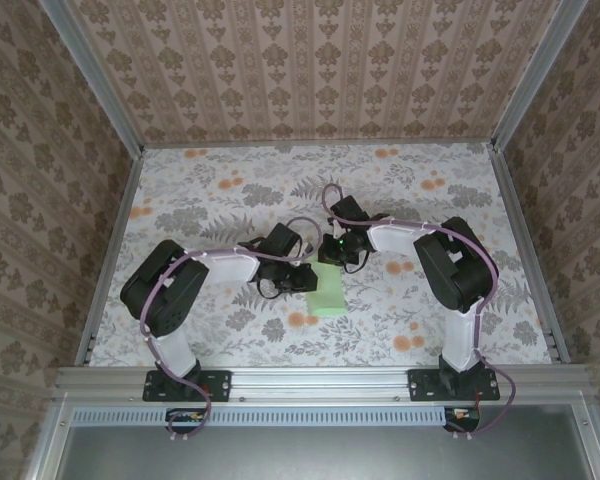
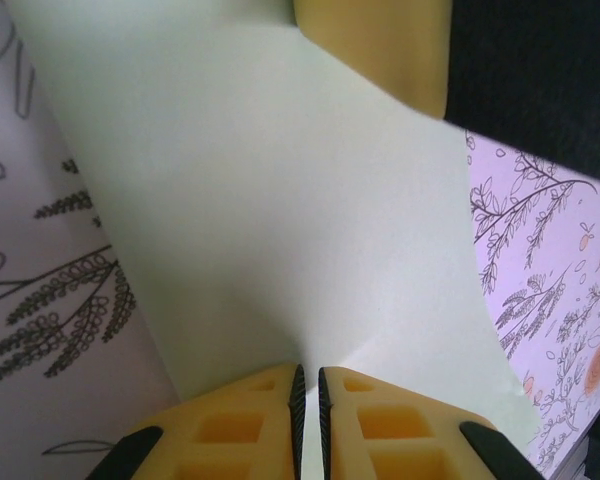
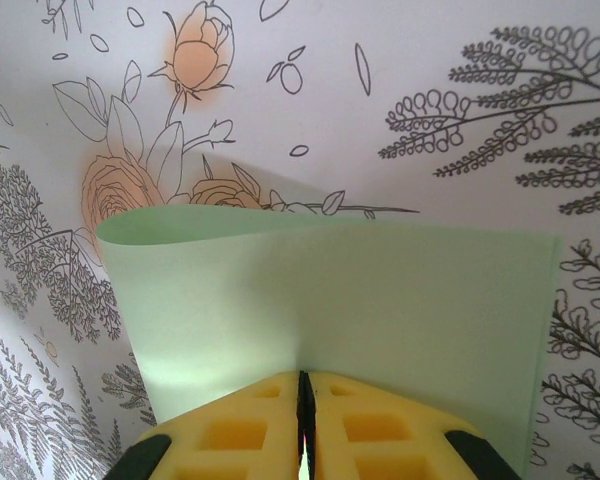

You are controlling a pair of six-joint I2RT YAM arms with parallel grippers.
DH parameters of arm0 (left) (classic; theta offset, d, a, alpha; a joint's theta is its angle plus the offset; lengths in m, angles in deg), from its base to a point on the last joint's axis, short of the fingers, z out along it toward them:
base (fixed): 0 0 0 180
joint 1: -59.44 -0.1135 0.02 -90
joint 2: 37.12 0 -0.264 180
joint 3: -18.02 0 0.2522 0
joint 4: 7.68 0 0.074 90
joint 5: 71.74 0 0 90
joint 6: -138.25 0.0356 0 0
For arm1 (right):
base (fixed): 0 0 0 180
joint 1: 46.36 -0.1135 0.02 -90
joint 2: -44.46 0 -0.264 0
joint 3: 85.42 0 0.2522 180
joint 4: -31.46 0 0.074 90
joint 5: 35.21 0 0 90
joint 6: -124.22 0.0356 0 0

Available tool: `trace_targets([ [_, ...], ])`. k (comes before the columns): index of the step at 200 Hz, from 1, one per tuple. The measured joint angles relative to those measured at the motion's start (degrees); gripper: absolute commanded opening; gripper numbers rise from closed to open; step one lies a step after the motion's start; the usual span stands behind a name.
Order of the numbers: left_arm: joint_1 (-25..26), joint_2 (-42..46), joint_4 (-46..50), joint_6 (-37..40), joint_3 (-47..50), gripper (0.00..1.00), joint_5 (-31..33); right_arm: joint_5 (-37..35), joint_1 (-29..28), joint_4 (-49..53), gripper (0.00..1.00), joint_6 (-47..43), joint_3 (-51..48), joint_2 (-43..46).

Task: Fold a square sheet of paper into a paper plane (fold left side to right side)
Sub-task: First fold the square sheet of paper in half at the center of the table.

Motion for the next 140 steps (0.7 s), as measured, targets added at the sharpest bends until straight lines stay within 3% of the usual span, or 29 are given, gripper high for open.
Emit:
trace_targets([
  [140, 2.62, 2.97, -0.42, 0.00, 3.72, 0.15, -0.20, 0.13, 0.17, 0.20, 0.12, 0.00, 0.17, -0.26],
])
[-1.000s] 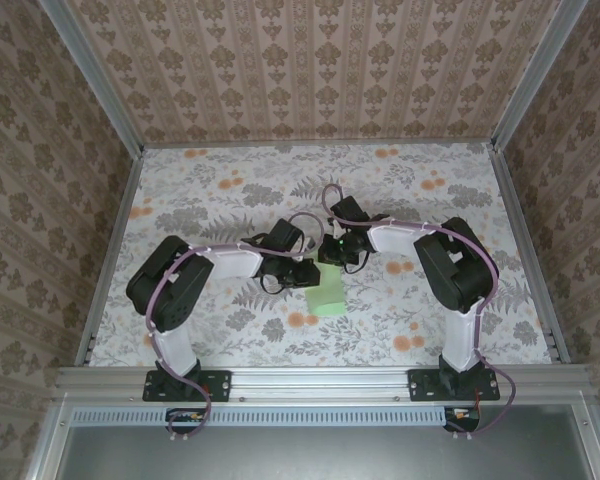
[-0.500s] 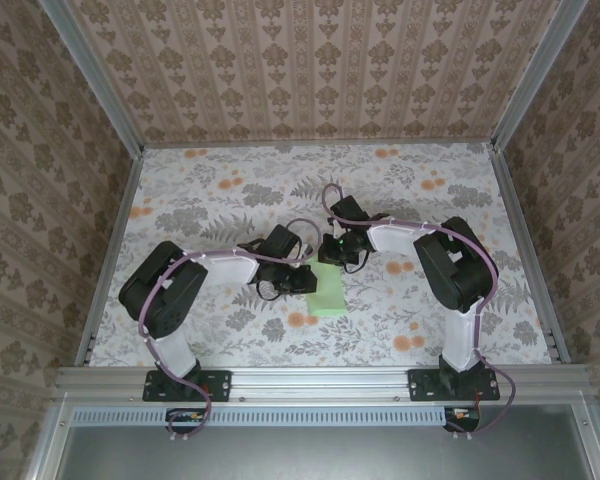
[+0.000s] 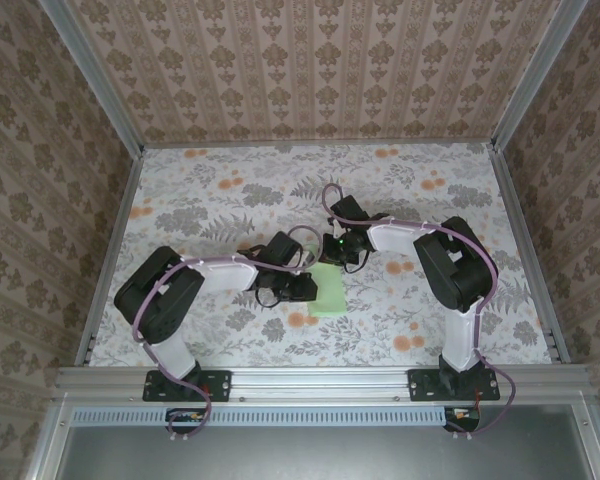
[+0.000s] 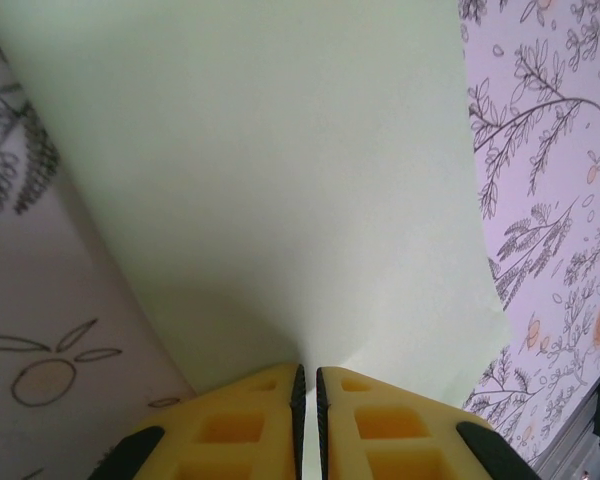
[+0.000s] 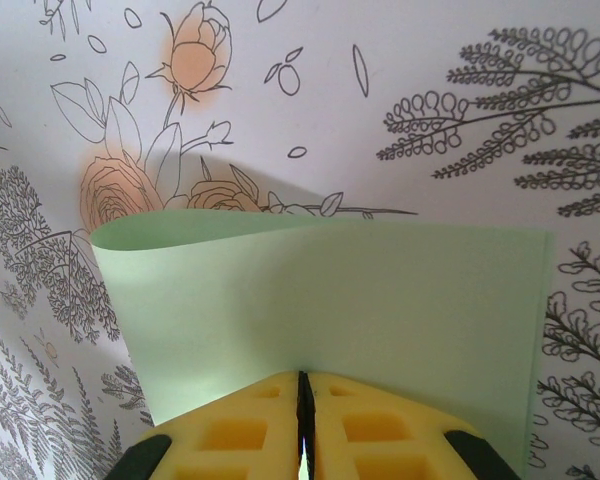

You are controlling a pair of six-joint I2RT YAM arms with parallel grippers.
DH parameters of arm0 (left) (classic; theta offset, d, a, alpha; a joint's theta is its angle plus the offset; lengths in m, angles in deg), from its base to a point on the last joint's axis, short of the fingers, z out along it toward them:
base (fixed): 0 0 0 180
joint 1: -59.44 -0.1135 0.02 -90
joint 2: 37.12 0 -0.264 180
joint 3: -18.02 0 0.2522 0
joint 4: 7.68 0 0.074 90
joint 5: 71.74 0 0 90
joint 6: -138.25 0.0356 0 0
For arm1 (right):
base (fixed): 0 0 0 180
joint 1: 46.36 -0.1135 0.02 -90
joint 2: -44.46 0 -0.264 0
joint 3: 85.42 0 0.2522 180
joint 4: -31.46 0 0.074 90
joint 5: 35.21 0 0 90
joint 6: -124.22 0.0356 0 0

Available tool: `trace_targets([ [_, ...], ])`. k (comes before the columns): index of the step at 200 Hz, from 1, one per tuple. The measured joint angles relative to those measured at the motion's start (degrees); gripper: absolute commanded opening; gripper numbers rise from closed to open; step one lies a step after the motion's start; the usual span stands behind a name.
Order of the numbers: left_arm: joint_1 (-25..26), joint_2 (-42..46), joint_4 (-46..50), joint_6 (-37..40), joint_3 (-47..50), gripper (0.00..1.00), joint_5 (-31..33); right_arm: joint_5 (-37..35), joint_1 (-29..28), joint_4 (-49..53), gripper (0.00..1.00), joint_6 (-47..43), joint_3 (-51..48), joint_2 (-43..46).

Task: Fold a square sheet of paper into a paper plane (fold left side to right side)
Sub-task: First fold the square sheet of paper in half at the center of the table.

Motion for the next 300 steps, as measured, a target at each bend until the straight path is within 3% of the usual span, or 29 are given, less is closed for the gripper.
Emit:
trace_targets([
  [212, 4.31, 5.77, -1.70, -2.19, 7.28, 0.15, -0.92, 0.13, 0.09, 0.04, 0.12, -0.22, 0.02, -0.02],
  [269, 4.09, 8.11, 1.44, -2.12, 7.45, 0.18, -1.53, 0.13, 0.09, 0.02, 0.12, -0.22, 0.02, -0.02],
  [300, 1.31, 12.11, 3.13, -1.42, 6.19, 0.21, -2.56, 0.13, 0.09, 0.02, 0.12, -0.22, 0.02, -0.02],
])
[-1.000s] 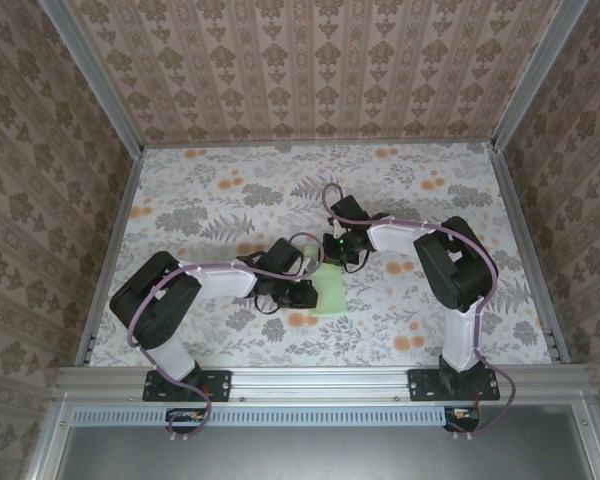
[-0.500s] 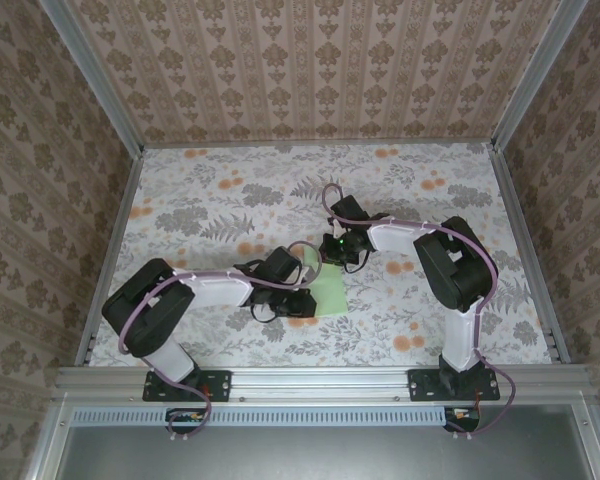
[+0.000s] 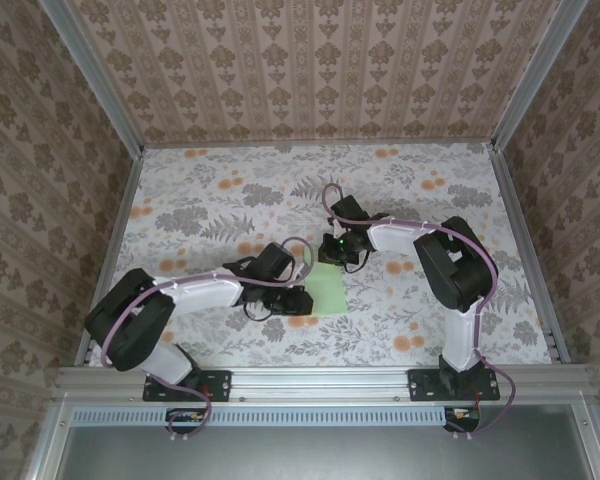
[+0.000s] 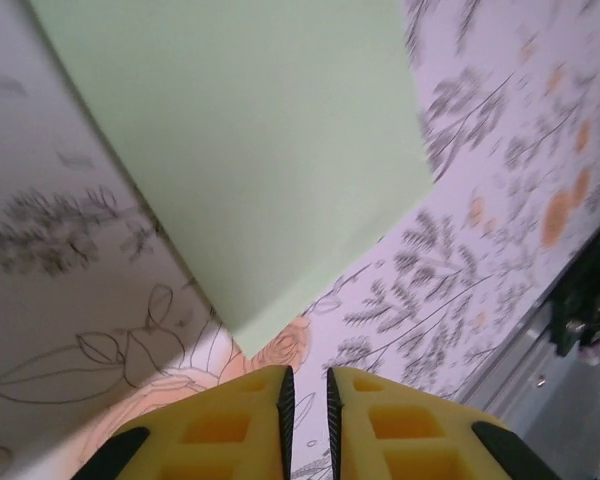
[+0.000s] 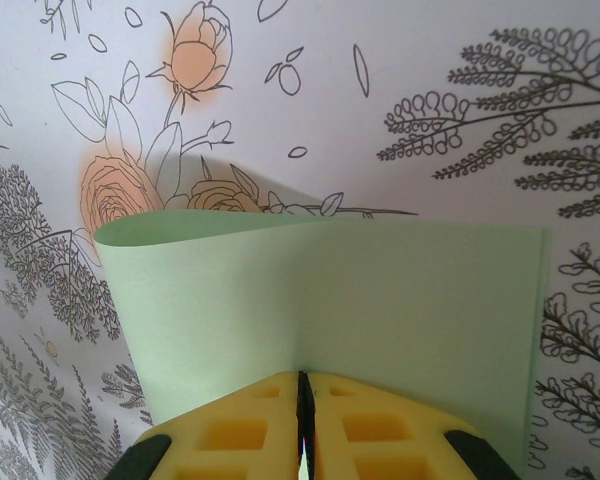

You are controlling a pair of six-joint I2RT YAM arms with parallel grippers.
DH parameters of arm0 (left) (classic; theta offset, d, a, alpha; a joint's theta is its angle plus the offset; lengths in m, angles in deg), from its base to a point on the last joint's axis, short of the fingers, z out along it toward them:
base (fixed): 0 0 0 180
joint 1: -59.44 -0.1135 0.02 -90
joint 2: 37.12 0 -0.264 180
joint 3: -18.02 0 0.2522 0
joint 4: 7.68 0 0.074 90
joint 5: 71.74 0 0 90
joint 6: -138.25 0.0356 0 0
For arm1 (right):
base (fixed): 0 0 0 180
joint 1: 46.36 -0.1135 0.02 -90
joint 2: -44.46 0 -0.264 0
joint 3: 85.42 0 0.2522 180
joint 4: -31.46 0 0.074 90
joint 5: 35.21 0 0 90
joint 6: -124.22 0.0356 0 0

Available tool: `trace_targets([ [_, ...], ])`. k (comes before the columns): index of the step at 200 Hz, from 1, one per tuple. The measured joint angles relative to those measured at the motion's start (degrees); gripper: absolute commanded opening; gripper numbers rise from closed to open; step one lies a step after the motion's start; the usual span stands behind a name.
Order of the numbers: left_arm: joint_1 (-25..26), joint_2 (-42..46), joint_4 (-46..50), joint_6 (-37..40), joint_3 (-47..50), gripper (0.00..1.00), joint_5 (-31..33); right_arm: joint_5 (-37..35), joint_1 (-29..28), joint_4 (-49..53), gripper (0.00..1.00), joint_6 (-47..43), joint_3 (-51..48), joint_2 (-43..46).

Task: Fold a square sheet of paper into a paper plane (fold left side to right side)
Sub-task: First fold the square sheet of paper in half at the center of the table, then hold the square sheet of paper at the center of the table.

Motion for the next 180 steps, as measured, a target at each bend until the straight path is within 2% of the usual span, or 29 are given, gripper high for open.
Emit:
trace_targets([
  [49, -6.60, -3.19, 1.62, 3.91, -7.50, 0.21, -0.11, 0.07, 0.02, 0.00, 0.12, 0.00, 0.00, 0.00],
  [106, -5.75, -14.05, 1.66, 6.45, -13.40, 0.21, -1.66, 0.22, 0.07, 0.00, 0.12, 0.00, 0.00, 0.00],
  [180, -3.54, -18.60, 1.66, 6.67, -15.04, 0.21, -1.51, 0.46, 0.11, -0.04, 0.12, 0.00, 0.00, 0.00],
])
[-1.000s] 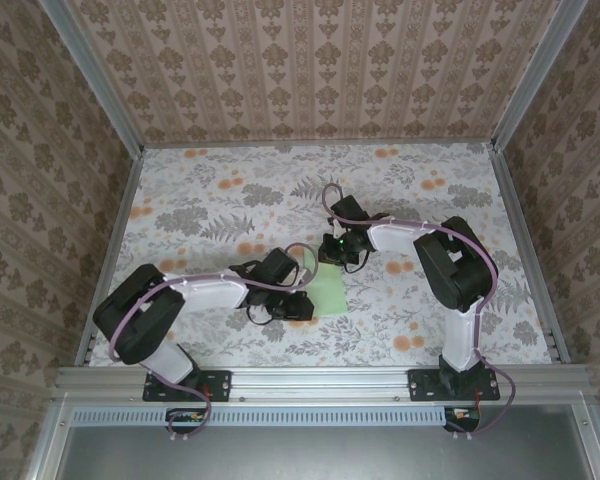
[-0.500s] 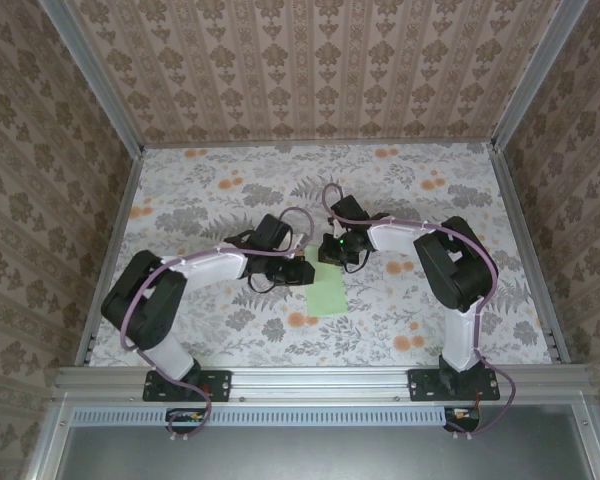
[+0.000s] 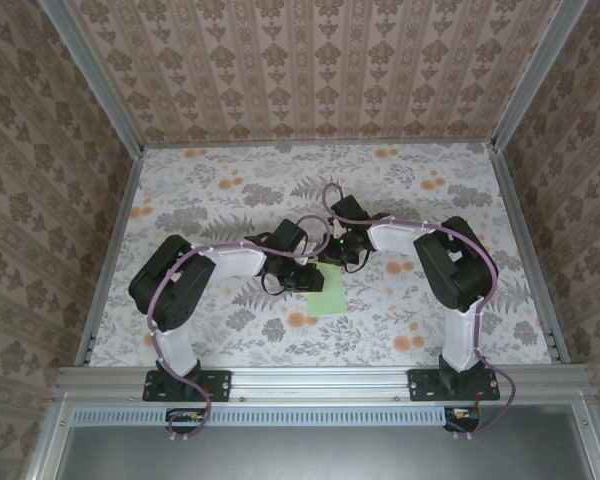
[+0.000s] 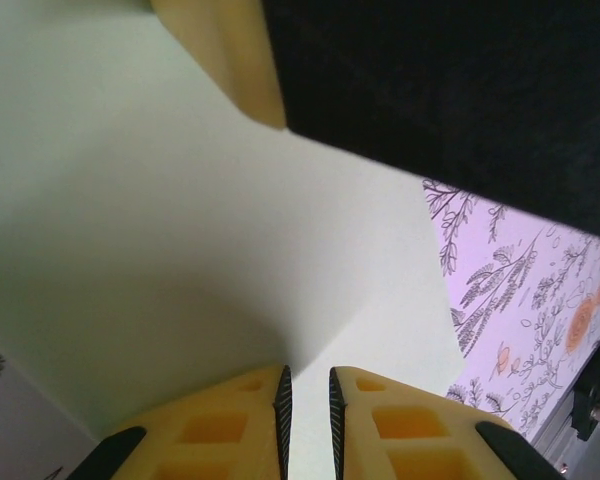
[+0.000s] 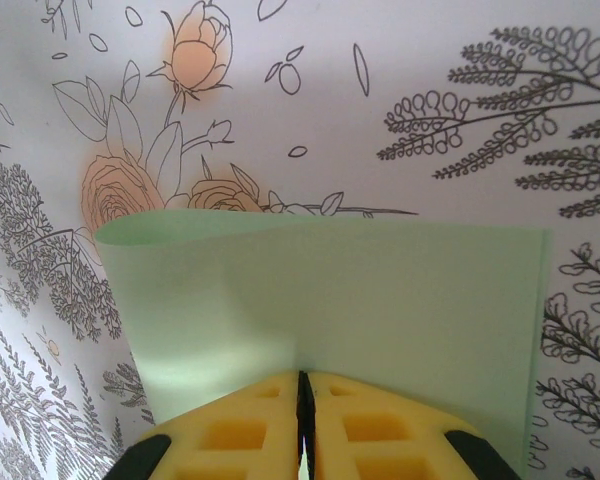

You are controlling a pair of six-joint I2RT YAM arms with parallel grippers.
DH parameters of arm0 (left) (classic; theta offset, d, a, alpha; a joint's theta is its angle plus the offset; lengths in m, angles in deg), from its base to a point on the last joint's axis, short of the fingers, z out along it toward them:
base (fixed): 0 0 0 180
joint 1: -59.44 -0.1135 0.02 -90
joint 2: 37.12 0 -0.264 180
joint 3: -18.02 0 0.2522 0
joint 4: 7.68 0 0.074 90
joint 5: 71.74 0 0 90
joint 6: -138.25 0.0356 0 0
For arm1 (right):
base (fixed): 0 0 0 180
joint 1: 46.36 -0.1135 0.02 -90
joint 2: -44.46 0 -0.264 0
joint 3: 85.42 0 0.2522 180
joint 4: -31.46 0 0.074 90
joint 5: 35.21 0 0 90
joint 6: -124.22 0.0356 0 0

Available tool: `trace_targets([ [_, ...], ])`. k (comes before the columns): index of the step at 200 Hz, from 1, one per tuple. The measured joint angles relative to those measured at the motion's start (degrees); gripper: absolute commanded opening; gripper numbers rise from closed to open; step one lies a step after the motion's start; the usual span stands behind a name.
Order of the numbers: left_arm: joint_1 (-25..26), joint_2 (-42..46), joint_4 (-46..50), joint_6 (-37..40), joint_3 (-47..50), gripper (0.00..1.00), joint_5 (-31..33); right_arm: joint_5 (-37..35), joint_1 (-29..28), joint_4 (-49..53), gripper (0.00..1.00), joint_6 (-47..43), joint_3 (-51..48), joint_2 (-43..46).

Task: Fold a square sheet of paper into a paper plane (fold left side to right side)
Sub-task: Hold the square sheet of paper at the center of the table.

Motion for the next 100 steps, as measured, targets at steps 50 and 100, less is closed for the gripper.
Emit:
trace_targets([
  [50, 0.09, -0.09, -0.24, -0.07, 0.17, 0.21, 0.37, 0.17, 0.07, -0.46, 0.13, 0.02, -0.20, 0.13],
  [100, 0.72, -0.07, -0.39, -0.48, 0.22, 0.20, 0.81, -3.98, 0.87, -1.01, 0.18, -0.26, -3.23, 4.79],
])
